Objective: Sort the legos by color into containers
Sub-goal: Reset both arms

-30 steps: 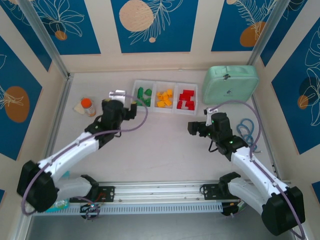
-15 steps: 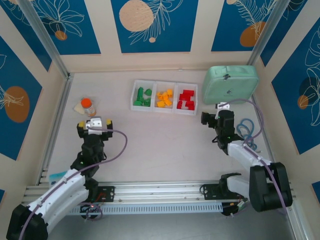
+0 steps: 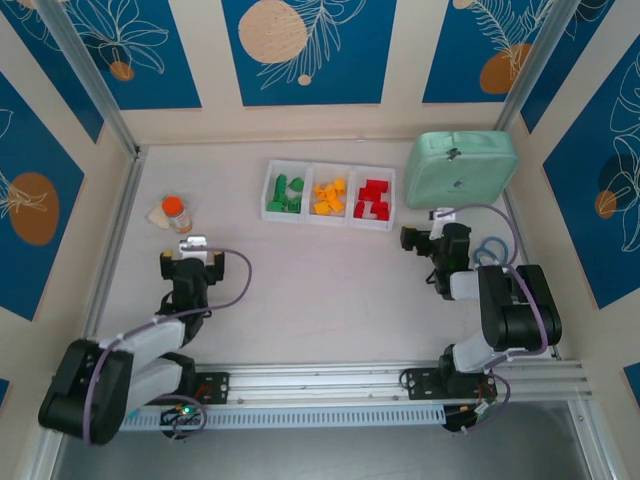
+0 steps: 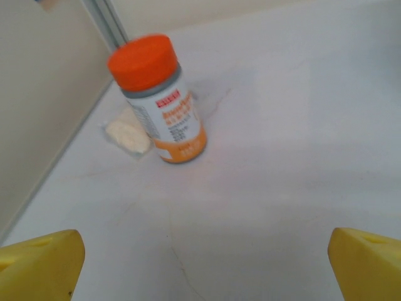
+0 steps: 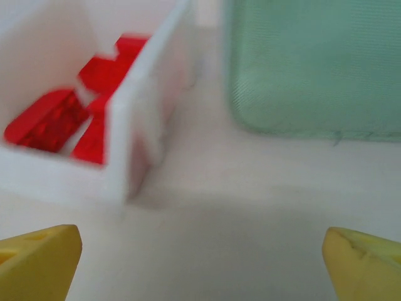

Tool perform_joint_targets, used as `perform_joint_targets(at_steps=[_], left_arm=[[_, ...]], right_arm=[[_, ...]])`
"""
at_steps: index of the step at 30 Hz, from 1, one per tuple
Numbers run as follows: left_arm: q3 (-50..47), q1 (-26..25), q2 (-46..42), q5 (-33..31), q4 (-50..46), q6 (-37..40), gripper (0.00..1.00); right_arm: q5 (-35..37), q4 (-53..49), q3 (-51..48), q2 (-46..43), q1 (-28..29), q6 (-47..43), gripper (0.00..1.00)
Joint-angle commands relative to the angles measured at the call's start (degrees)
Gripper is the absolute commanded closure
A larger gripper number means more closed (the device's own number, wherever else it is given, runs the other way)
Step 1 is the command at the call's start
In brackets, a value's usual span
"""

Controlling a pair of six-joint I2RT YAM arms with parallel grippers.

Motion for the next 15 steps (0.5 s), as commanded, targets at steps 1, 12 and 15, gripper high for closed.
perform_joint_targets(at_steps=[1,12,15], left_arm=[[5.3,4.2,5.6,11.5,5.9,0.8,0.01],[9.8,10.1,25.6,23.1,21.6,-1.3,0.01],[10.2,10.0,25.6,20.3,20.9,-1.7,0.01]], right_arm=[[-3.5,3.5,1.2,-0.1,0.9,1.3,0.01],[-3.0,2.4,1.5,-0.3,1.0,1.2,0.01],[-3.2,2.0,1.5,-0.4,0.9,1.2,0.01]])
